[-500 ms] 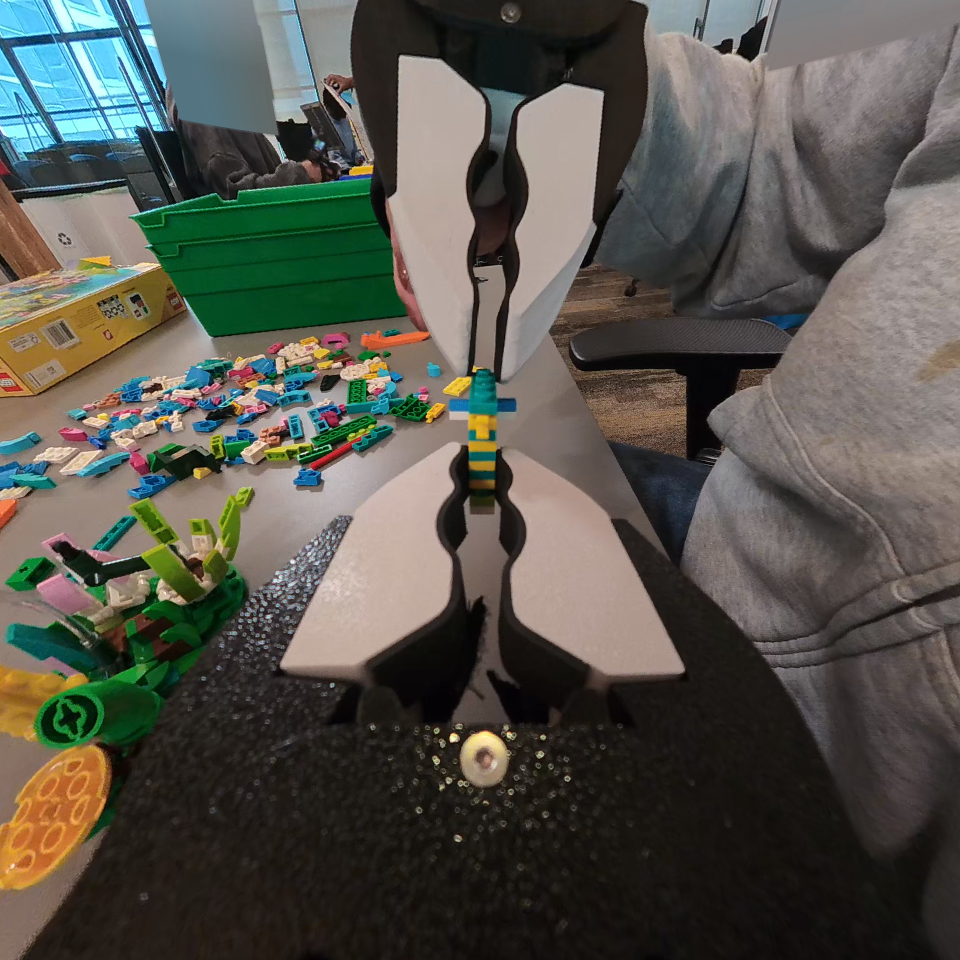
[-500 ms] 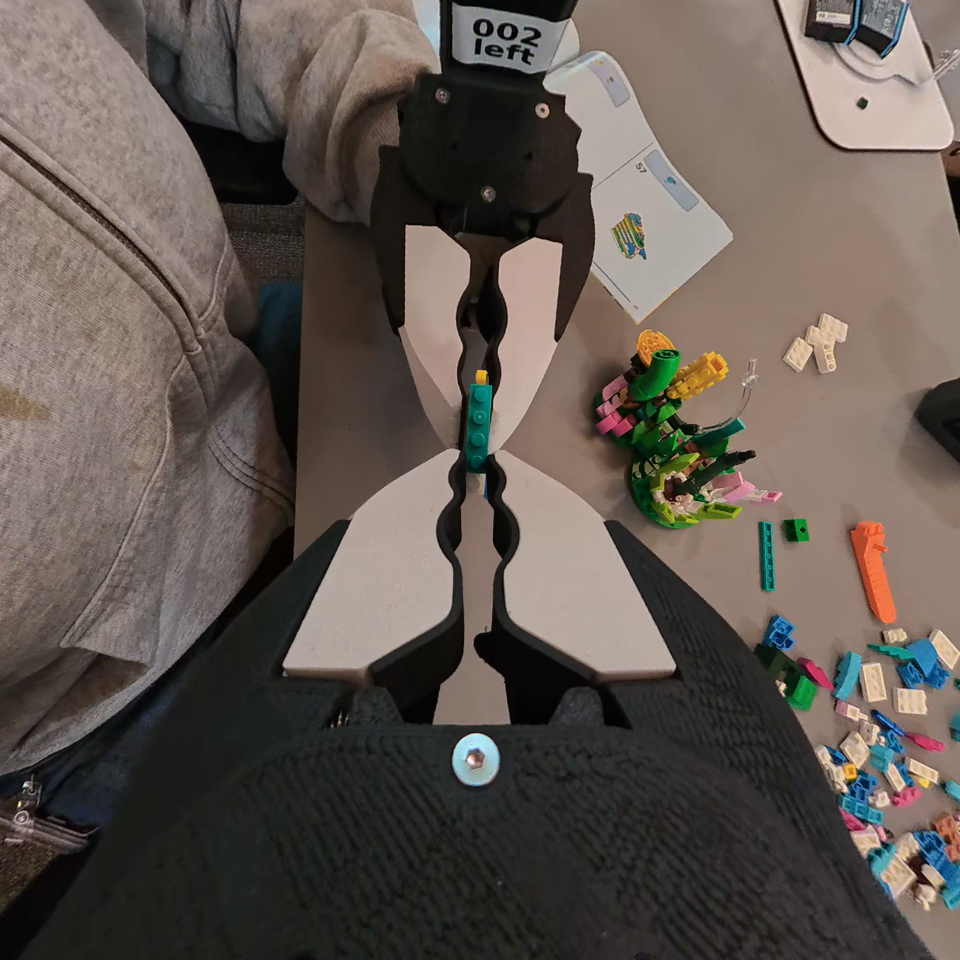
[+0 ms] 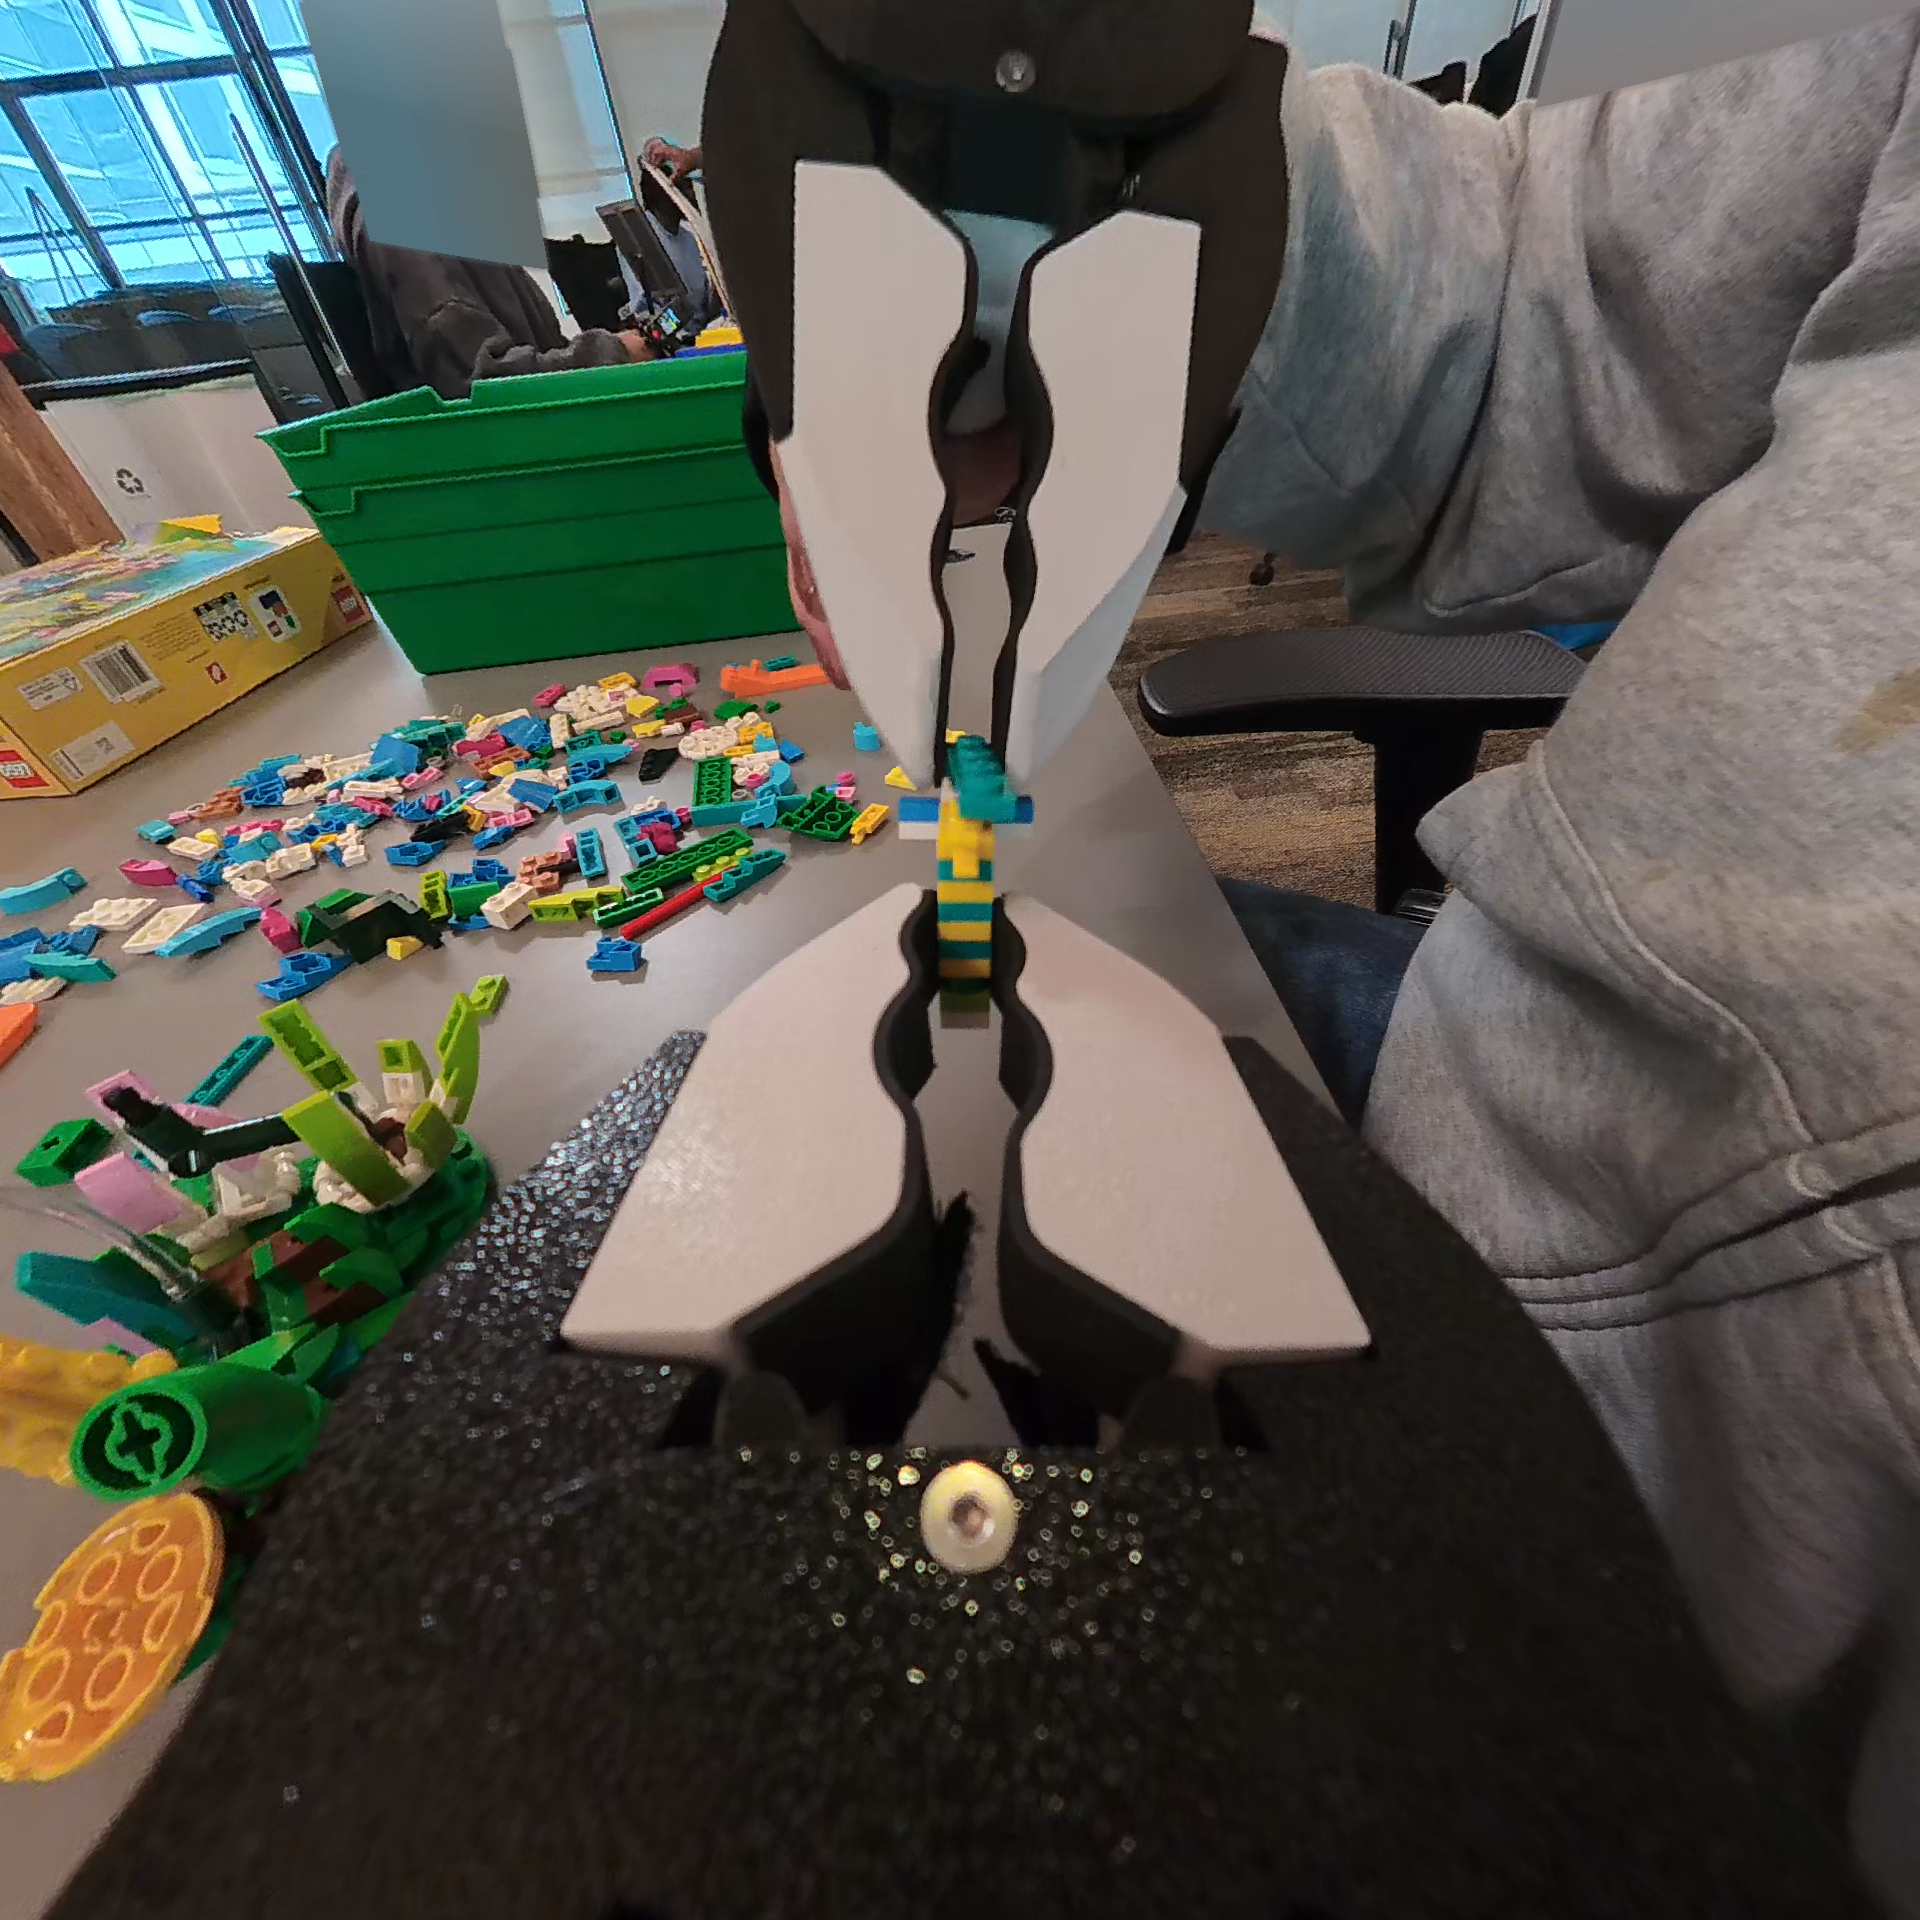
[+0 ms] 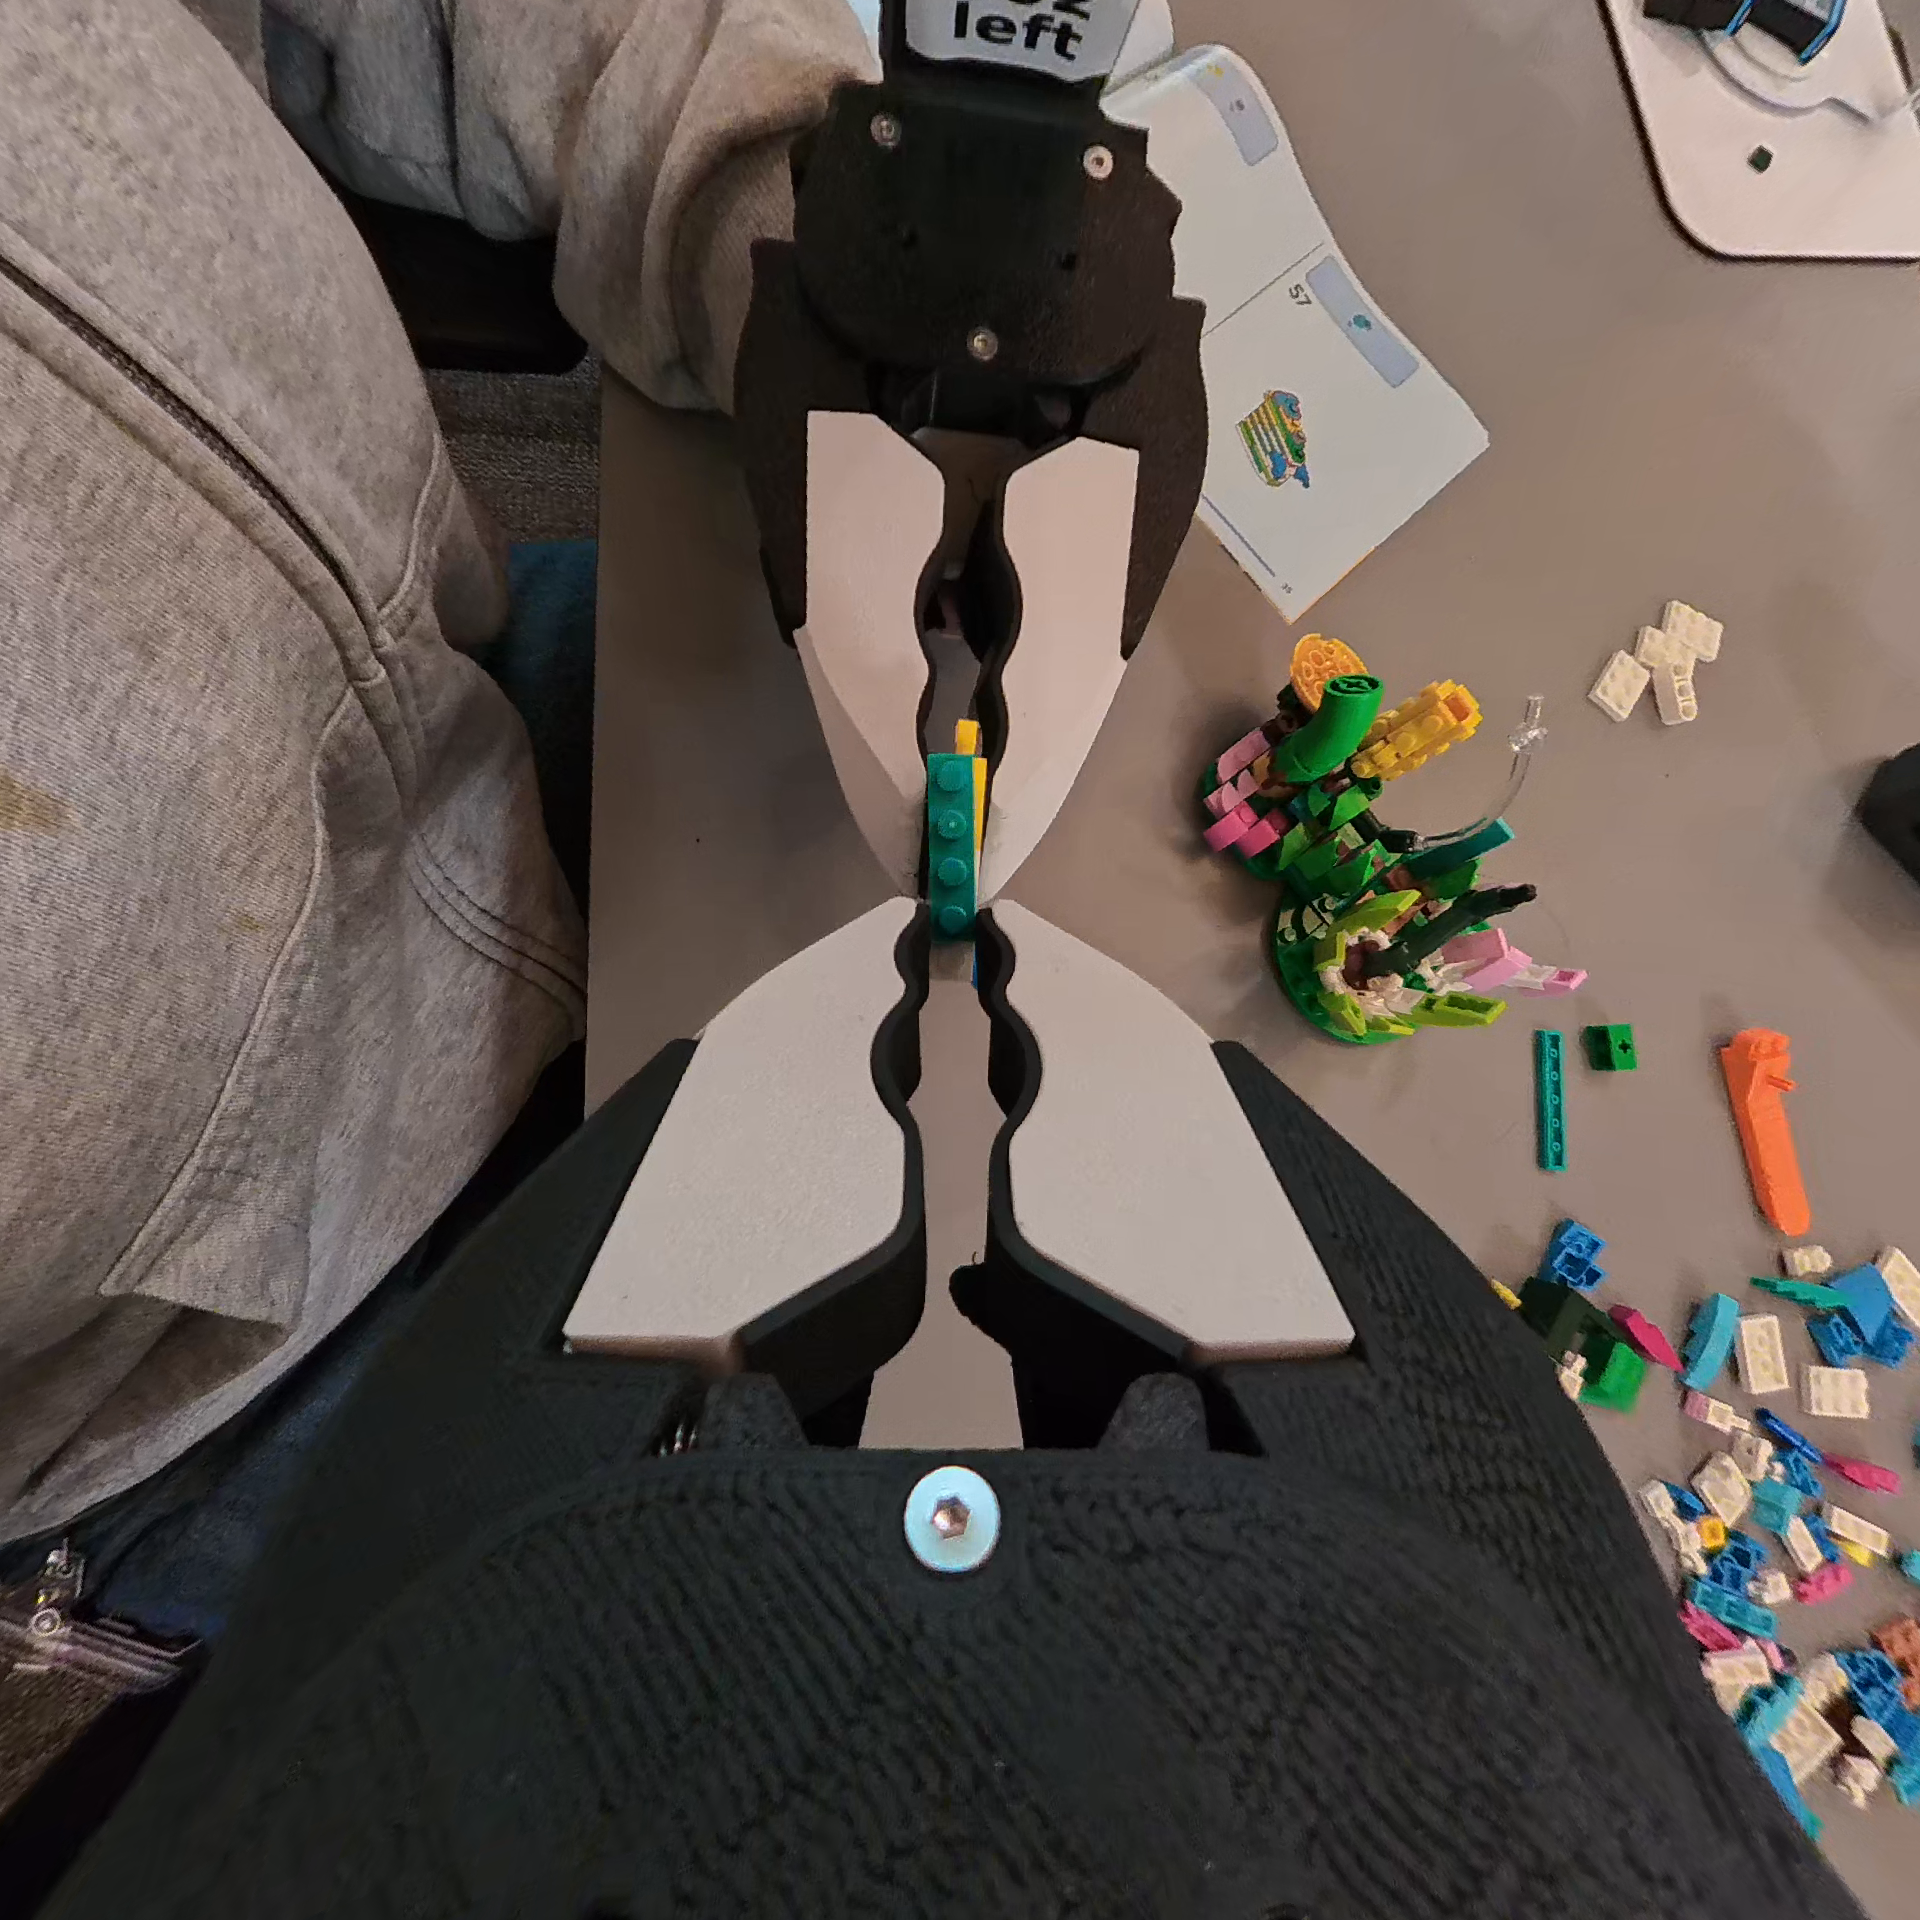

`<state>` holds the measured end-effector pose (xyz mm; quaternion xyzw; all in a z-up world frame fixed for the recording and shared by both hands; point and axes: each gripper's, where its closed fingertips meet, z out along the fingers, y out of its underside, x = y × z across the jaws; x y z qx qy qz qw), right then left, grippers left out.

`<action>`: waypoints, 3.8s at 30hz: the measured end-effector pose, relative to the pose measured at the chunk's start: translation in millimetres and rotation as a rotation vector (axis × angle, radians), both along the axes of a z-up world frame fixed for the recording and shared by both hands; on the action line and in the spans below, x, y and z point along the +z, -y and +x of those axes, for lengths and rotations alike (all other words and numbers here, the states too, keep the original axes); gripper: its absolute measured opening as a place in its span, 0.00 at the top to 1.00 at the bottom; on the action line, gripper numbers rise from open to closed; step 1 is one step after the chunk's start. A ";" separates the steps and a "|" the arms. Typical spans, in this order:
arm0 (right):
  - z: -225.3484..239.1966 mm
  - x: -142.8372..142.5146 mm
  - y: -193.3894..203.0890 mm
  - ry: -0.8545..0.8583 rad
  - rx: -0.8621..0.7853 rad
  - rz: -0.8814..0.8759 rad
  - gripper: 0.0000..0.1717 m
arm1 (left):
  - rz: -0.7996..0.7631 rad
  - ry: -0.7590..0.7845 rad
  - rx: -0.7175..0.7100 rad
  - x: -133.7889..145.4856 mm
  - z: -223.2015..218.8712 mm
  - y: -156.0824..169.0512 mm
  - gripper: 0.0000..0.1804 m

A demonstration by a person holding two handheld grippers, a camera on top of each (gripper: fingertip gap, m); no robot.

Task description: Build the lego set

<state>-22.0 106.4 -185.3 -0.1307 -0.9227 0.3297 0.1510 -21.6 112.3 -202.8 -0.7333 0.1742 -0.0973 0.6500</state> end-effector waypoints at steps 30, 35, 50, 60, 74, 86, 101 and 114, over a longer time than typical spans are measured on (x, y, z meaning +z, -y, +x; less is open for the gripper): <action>-1.8 0.9 8.2 0.018 0.004 -0.041 0.96 | -0.006 -0.007 -0.002 -0.7 0.4 0.1 0.95; -2.5 0.4 8.0 0.017 -0.002 -0.041 0.95 | -0.006 -0.006 -0.002 -0.7 0.4 0.2 0.95; -3.7 2.0 7.8 0.013 -0.004 -0.043 0.94 | -0.007 -0.005 -0.003 -0.5 0.6 0.1 0.95; -4.7 5.4 6.6 -0.024 -0.014 -0.041 0.90 | -0.004 0.004 0.004 0.3 -0.6 0.2 0.95; -10.1 -7.4 14.8 -0.968 0.091 0.368 0.62 | 0.000 0.057 0.040 3.5 -8.6 -0.2 0.95; -31.3 -0.3 15.7 -1.141 -0.080 0.393 0.76 | 0.007 0.116 0.055 6.8 -10.4 0.9 0.95; -39.6 -4.8 12.5 -1.131 -0.039 0.626 0.78 | -0.061 0.150 0.129 0.1 -18.0 -0.7 0.95; -21.5 6.6 -34.8 -0.961 -0.352 0.098 0.68 | -0.035 0.106 0.135 0.7 -21.9 -0.6 0.95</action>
